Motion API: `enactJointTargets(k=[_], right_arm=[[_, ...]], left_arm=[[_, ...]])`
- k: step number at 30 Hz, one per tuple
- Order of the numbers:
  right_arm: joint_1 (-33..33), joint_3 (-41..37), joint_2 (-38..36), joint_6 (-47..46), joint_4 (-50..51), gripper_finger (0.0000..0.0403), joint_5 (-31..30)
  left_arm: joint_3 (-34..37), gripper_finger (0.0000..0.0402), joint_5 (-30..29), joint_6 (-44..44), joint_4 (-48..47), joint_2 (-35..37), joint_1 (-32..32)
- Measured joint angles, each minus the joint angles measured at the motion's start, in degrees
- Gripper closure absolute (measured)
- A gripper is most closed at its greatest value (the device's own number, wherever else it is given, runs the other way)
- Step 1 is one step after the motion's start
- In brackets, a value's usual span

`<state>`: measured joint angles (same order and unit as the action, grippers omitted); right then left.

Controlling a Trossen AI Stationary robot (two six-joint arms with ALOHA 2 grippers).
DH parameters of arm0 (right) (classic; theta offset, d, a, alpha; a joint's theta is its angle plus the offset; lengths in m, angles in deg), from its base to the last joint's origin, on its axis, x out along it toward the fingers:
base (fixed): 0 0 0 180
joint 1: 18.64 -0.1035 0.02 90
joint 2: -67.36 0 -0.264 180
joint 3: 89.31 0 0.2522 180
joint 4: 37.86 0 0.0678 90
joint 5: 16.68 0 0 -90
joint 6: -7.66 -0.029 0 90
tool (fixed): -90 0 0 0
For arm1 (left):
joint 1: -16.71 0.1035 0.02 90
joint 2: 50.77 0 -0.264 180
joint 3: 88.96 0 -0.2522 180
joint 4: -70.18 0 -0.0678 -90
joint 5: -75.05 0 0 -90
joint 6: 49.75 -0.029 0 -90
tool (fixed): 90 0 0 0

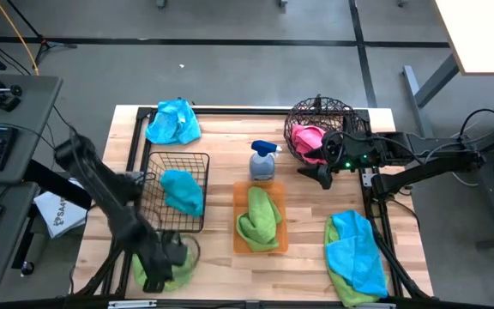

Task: Sort microfiber towel by color & place in baskets
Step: Put the left green microfiber cloth into the transparent orange bin

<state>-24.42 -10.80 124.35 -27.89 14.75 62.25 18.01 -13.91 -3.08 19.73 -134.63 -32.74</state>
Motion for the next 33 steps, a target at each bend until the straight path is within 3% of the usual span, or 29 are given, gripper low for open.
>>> enactJointTargets(k=[5, 10, 18, 21, 25, 26, 30, 33], right_arm=[[0.0, 0.0, 0.0, 0.0, 1.5, 0.0059, 0.0], [0.0, 0.0, 0.0, -0.4, 2.3, 0.0059, -0.1], [0.0, 0.0, 0.0, -0.4, 2.3, 0.0059, -0.1], [0.0, 0.0, 0.0, -0.4, 2.3, 0.0059, -0.1], [0.0, 0.0, 0.0, -0.4, 2.3, 0.0059, -0.1], [0.0, 0.0, 0.0, -0.4, 2.4, 0.0059, -0.1], [0.0, 0.0, 0.0, -0.4, 2.4, 0.0059, -0.1], [0.0, 0.0, 0.0, -0.5, 2.4, 0.0059, -0.2]], left_arm=[[-3.4, 0.0179, -2.3, -10.9, -4.1, -10.2, -3.2], [-4.5, 0.0179, -7.4, -12.3, -11.6, -15.8, -3.9], [-4.3, 0.0182, 0.0, -9.4, -11.1, -20.3, -3.9], [-4.3, 0.0223, 1.5, -8.0, -10.3, -20.8, -3.8], [-4.2, 0.0364, 6.3, -6.1, -8.1, -19.7, -3.6], [-4.2, 0.0381, 7.8, -5.1, -7.4, -18.9, -3.4], [-4.5, 0.0389, 13.7, -7.2, -2.1, -12.8, -2.6], [-6.7, 0.0397, 13.8, -10.5, -2.1, -6.9, -0.3]])
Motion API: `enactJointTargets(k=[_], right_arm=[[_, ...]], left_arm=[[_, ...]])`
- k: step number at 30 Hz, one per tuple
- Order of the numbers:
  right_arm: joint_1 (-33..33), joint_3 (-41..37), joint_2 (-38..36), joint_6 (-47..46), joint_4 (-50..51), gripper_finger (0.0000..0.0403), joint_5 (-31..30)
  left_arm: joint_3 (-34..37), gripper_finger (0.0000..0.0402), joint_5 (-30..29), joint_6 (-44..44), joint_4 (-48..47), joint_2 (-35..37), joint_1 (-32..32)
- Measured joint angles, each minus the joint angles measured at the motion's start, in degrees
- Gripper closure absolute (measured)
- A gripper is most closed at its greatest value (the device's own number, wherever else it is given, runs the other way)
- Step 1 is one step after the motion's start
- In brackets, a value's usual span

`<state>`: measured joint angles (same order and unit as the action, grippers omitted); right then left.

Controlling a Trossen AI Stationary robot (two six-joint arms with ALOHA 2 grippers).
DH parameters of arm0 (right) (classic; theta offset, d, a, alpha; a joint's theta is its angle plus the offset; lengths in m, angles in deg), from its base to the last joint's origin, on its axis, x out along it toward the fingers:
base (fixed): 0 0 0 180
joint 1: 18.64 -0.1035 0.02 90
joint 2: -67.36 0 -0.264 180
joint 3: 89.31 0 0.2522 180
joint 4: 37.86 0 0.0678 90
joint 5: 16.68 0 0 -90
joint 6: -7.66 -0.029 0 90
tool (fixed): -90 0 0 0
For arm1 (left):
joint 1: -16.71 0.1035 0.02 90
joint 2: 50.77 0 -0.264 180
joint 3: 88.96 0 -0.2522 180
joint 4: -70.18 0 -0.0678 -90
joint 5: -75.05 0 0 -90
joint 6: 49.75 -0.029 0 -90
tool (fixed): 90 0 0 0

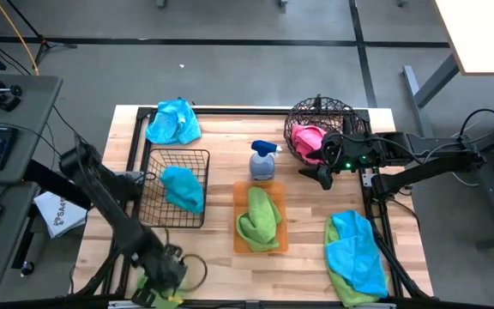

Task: Sort microfiber towel by color & place in baskets
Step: Put the left green microfiber cloth into the transparent orange bin

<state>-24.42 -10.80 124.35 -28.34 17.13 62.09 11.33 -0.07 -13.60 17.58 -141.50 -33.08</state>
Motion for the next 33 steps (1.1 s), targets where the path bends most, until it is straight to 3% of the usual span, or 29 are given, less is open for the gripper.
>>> enactJointTargets(k=[2, 5, 9, 13, 17, 22, 29, 33], right_arm=[[0.0, 0.0, 0.0, -0.1, 0.0, 0.0059, -0.2], [0.0, 0.0, 0.0, -0.1, 0.0, 0.0059, -0.2], [0.0, 0.0, 0.0, 0.0, 0.0, 0.0059, -0.8], [0.0, 0.0, 0.0, 0.0, -0.1, 0.0059, -4.3], [0.0, 0.0, 0.0, 0.0, -0.1, 0.0059, -4.8], [0.0, 0.0, 0.0, -0.1, -0.1, 0.0059, -4.9], [0.0, 0.0, 0.0, 0.0, 0.0, 0.0059, -4.9], [0.0, 0.0, 0.0, 0.0, 0.0, 0.0059, -4.9]], left_arm=[[-2.5, 0.0398, -3.0, -2.7, -2.0, 3.9, 2.9], [-6.6, 0.04, -12.8, -8.7, -3.7, 8.0, 8.7], [-12.8, 0.04, -25.5, -23.0, -2.2, 8.4, 18.2], [-14.8, 0.0401, -33.5, -33.9, 7.1, 5.5, 27.5], [-14.7, 0.0401, -35.8, -33.8, 17.2, 3.8, 33.3], [-11.5, 0.0401, -39.9, -35.2, 31.5, 3.3, 33.3], [-5.0, 0.0401, -43.7, -30.8, 27.7, 3.2, 31.0], [2.9, 0.0401, -43.8, -23.8, 37.4, 3.2, 29.7]])
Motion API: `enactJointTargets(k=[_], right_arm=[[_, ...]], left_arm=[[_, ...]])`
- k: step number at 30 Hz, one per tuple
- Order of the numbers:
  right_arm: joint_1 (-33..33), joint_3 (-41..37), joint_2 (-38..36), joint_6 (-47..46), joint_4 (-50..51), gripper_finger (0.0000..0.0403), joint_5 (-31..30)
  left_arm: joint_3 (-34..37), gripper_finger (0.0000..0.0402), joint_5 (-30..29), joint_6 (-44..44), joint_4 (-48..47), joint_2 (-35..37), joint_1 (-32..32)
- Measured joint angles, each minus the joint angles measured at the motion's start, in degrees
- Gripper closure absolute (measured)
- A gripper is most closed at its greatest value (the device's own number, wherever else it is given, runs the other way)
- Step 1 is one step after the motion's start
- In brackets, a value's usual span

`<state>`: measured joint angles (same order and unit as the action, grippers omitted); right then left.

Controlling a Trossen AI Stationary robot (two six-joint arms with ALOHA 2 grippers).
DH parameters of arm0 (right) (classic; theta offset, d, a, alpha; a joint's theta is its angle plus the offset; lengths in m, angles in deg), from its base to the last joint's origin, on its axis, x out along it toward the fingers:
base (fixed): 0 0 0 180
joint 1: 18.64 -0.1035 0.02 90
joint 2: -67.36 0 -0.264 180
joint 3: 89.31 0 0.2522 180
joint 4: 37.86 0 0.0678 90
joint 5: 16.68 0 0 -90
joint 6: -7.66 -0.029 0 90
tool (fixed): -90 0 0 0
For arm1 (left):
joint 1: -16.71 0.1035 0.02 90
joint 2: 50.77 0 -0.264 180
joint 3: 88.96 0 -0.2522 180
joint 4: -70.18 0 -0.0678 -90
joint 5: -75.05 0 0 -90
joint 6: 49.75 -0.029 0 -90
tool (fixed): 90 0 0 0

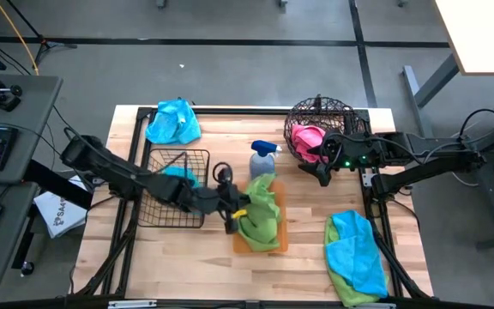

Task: Sort microfiber towel by color & place in baskets
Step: Put the left green microfiber cloth into the transparent orange bin

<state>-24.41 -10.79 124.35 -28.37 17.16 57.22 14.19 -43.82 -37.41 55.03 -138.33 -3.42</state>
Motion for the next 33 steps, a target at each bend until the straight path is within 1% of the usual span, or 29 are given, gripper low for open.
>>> enactJointTargets(k=[3, 4, 6, 9, 13, 17, 19, 22, 25, 27, 30, 33], right_arm=[[0.0, 0.0, 0.0, 0.0, 0.0, 0.0059, 0.0], [0.0, 0.0, 0.0, 0.0, 0.0, 0.0059, 0.0], [0.0, 0.0, 0.0, 0.0, 0.0, 0.0059, 0.0], [0.0, 0.0, 0.0, -0.1, 0.1, 0.0059, -0.3], [0.0, 0.0, 0.0, -1.3, 0.1, 0.0059, -1.5], [0.0, 0.0, 0.0, -1.6, 0.1, 0.0059, -1.8], [0.0, 0.0, 0.0, -2.3, 0.1, 0.0059, -1.9], [0.0, 0.0, 0.0, -2.5, 0.1, 0.0059, -2.1], [0.0, 0.0, 0.0, -2.5, 0.1, 0.0059, -2.2], [0.0, 0.0, 0.0, -2.5, 0.1, 0.0059, -2.2], [0.0, 0.0, 0.0, -2.5, 0.1, 0.0059, -2.0], [0.0, 0.0, 0.0, -2.5, 0.1, 0.0059, -0.4]], left_arm=[[5.3, 0.0401, 0.4, 4.9, 7.4, -2.2, -0.6], [6.3, 0.0401, 1.5, 7.0, 9.2, -3.3, -0.7], [6.4, 0.0401, 5.7, 10.3, 11.3, -6.1, -0.6], [4.4, 0.0401, 11.8, 12.1, 10.8, -11.2, -0.5], [-0.3, 0.0401, 17.1, 15.2, 7.8, -17.6, -0.2], [-4.5, 0.0401, 22.3, 20.3, 0.1, -22.3, 1.2], [-5.6, 0.0401, 23.1, 21.2, -3.4, -23.4, 2.2], [-5.9, 0.0396, 23.7, 21.5, -5.1, -23.5, 3.8], [-5.9, 0.0378, 23.8, 19.8, -5.5, -23.1, 5.3], [-6.4, 0.0356, 24.1, 18.6, -5.8, -22.9, 6.1], [-8.7, 0.0312, 27.0, 16.0, -8.7, -22.9, 6.9], [-11.7, 0.026, 30.7, 12.1, -11.5, -22.9, 7.1]])
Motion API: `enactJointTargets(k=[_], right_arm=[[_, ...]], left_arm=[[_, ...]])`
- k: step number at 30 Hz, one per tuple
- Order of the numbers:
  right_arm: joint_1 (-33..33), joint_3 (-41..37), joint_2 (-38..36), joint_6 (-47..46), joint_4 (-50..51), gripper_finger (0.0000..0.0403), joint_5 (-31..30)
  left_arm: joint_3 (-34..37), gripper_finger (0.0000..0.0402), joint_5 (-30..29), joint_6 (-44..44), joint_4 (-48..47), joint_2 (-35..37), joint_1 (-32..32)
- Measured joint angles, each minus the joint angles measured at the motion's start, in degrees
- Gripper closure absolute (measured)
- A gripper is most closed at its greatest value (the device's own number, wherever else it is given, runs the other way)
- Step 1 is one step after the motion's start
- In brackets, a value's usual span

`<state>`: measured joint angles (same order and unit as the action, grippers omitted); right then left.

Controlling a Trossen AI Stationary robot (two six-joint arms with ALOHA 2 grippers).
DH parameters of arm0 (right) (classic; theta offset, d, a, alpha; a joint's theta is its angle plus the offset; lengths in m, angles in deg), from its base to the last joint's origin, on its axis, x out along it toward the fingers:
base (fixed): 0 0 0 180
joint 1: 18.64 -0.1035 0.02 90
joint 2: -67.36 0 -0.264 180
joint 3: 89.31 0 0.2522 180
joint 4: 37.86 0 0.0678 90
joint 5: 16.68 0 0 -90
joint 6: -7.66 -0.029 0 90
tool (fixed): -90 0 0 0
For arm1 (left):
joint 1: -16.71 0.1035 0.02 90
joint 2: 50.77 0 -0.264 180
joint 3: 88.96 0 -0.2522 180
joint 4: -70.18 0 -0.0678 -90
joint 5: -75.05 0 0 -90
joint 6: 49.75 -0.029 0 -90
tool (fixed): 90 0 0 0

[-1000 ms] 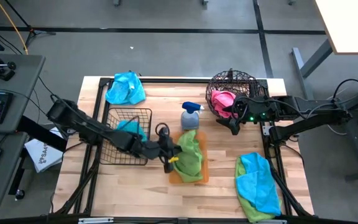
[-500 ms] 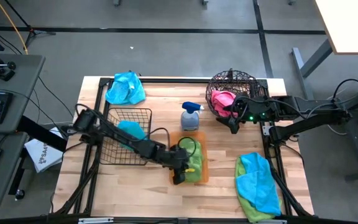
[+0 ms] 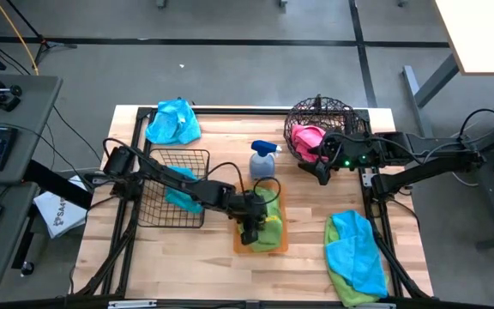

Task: Sort microfiber towel by color & place in baskets
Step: Put the left green microfiber cloth into the transparent orange bin, then put the top blue microfiber cloth into the wire basket

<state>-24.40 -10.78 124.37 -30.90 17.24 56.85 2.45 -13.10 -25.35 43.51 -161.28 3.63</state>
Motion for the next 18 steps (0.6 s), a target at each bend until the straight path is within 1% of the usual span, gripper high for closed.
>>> enactJointTargets(k=[3, 6, 8, 11, 13, 15, 18], right_arm=[[0.0, 0.0, 0.0, 0.0, 0.0, 0.0059, 3.2], [0.0, 0.0, 0.0, 0.1, 0.0, 0.0059, 6.5], [0.0, 0.0, 0.0, 0.1, 0.0, 0.0059, 8.3], [0.0, 0.0, 0.0, 0.0, 0.0, 0.0059, 10.5], [0.0, 0.0, 0.0, -0.1, 0.1, 0.0059, 12.2], [0.0, 0.0, 0.0, -0.7, 0.2, 0.0059, 13.8], [-0.2, 0.0, 0.0, -1.5, 0.2, 0.0059, 14.1]], left_arm=[[-4.2, 0.0211, 1.1, -3.0, -6.9, 0.9, 0.1], [-7.9, 0.0174, 1.0, -7.2, -14.2, 2.4, 0.4], [-9.7, 0.0156, 0.6, -8.7, -17.5, 3.4, 0.8], [-10.7, 0.0142, -0.2, -9.1, -22.7, 6.2, 1.2], [-10.6, 0.0139, -2.3, -8.6, -25.5, 8.9, 1.4], [-9.4, 0.0139, -5.6, -7.6, -28.4, 12.4, 1.4], [-5.5, 0.0142, -13.3, -6.5, -29.0, 19.4, 1.2]])
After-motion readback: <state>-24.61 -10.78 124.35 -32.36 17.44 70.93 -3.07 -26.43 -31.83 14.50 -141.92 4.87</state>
